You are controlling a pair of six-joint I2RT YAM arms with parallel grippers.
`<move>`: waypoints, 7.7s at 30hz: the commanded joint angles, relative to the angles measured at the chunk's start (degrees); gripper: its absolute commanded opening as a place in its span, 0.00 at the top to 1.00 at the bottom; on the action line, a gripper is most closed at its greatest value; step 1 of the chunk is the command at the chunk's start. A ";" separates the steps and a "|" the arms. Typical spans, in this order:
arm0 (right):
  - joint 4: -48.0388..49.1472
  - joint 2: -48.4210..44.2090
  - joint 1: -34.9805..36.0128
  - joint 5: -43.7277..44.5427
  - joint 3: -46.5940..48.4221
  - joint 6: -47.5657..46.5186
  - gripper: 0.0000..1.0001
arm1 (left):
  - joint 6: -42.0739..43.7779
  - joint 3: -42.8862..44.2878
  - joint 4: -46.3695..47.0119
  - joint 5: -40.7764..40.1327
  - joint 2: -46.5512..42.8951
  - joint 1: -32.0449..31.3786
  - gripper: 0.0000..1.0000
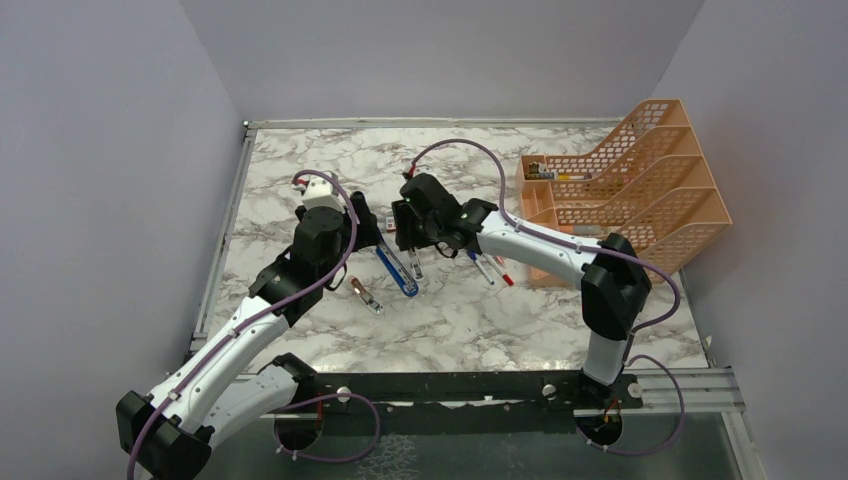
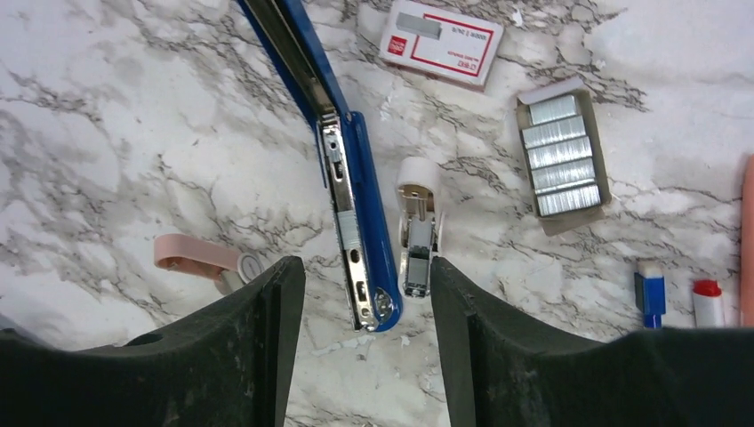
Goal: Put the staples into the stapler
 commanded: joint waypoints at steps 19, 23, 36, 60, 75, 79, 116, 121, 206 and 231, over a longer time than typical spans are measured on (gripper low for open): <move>5.32 15.30 8.98 -18.31 15.26 -7.42 0.36 | -1.73 9.20 -17.82 -13.15 -14.49 0.27 0.21; 0.65 21.66 9.15 -16.20 23.96 -7.49 0.37 | -2.71 11.29 -21.04 -12.57 -14.88 0.28 0.21; -1.68 22.17 9.37 -14.46 21.29 -9.11 0.44 | -18.54 1.01 -26.82 5.72 -16.75 0.35 0.35; 0.74 17.46 9.28 -7.72 15.90 -4.37 0.62 | -31.63 -18.97 -17.80 14.81 -8.34 0.35 0.71; 1.22 15.69 8.85 -2.21 14.87 -2.70 0.64 | -33.24 -25.75 -2.23 18.80 -3.45 0.83 0.84; 0.75 16.38 8.84 -2.73 15.25 -2.92 0.64 | -31.98 -25.12 -3.03 16.95 -3.06 1.68 0.90; -3.06 13.47 11.20 -4.95 9.21 -1.44 0.68 | -28.41 -31.61 6.77 22.36 4.02 9.76 0.98; -2.54 12.91 12.52 -4.03 7.52 -0.92 0.68 | -28.48 -32.08 7.05 22.14 4.46 9.92 0.98; -5.09 15.93 10.40 -3.94 12.14 2.65 0.68 | -23.58 -15.43 -16.43 3.43 -11.14 10.03 0.74; 5.19 -5.59 -6.78 -6.26 -3.52 -5.66 0.31 | -25.03 -14.78 10.72 30.51 3.97 10.53 0.45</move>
